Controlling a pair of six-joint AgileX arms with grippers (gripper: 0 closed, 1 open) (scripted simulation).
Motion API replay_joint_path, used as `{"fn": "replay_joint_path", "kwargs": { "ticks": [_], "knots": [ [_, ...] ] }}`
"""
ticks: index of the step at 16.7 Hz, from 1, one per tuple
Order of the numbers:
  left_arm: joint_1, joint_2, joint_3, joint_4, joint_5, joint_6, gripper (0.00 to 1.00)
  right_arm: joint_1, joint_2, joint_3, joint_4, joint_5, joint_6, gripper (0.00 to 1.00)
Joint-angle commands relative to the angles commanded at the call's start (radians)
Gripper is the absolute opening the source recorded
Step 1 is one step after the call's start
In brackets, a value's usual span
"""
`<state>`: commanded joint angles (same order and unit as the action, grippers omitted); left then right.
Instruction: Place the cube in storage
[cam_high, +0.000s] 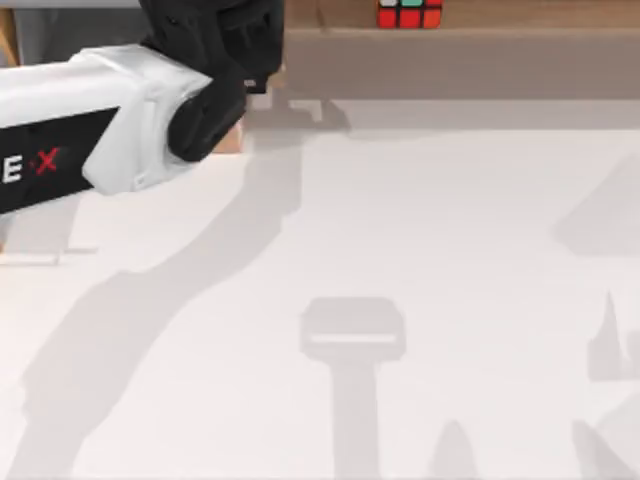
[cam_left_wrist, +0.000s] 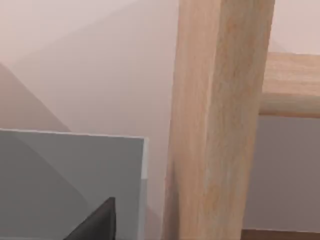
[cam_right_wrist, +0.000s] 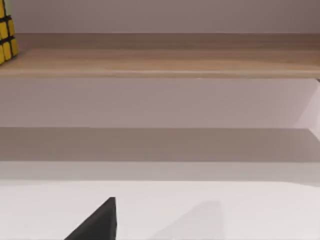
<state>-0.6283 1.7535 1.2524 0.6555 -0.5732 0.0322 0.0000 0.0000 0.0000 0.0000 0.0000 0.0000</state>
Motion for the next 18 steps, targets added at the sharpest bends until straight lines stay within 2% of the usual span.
{"fn": "replay_joint_path", "kwargs": {
  "ticks": [4, 7, 10, 18],
  "knots": [
    [-0.118, 0.363, 0.206, 0.092, -0.109, -0.007, 1.00, 0.000, 0.000, 0.000, 0.000, 0.000, 0.000, 1.00],
    [-0.173, 0.530, 0.294, 0.123, -0.169, -0.013, 1.00, 0.000, 0.000, 0.000, 0.000, 0.000, 0.000, 1.00],
    [-0.193, 0.600, 0.326, 0.133, -0.200, -0.016, 1.00, 0.000, 0.000, 0.000, 0.000, 0.000, 0.000, 1.00],
    [-0.182, 0.621, 0.359, 0.117, -0.191, -0.017, 1.00, 0.000, 0.000, 0.000, 0.000, 0.000, 0.000, 1.00]
  ]
}}
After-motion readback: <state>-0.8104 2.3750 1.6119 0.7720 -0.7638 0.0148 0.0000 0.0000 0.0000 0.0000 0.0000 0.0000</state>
